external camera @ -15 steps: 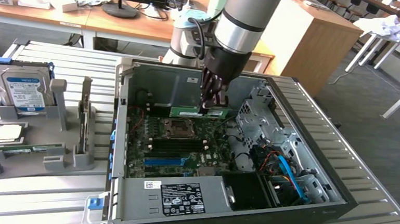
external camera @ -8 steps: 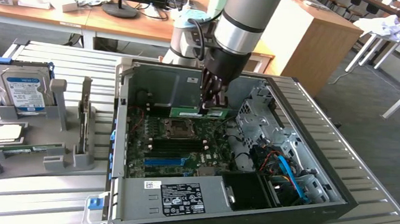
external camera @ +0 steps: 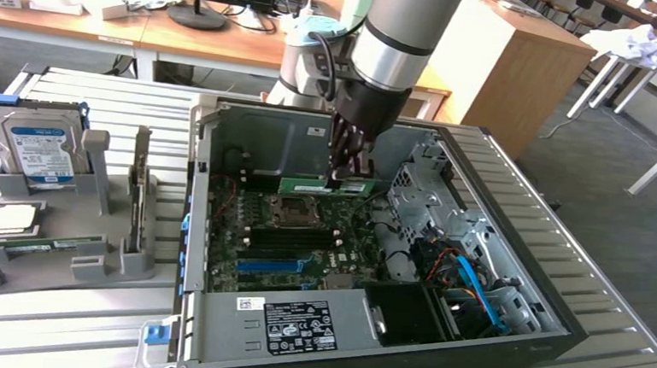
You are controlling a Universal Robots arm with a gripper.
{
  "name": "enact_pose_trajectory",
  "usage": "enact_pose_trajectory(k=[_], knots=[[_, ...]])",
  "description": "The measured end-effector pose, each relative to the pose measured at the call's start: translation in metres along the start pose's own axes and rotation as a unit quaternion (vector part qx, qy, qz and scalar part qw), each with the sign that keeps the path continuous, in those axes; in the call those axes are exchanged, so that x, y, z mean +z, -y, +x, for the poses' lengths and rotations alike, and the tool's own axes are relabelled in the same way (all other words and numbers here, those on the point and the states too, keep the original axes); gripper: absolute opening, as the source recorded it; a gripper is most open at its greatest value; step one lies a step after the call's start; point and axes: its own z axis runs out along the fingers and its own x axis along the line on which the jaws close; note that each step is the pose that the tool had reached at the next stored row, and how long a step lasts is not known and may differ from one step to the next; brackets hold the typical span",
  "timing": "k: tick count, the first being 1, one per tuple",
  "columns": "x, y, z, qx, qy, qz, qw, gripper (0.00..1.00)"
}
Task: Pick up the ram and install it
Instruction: 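Insert the ram into the slot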
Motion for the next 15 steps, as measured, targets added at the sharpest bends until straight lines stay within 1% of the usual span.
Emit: enact_pose_trajectory(k=[15], knots=[[0.0031, 0.0001, 0.0002, 0.000, 0.0000, 0.0000, 1.0000, 0.12]])
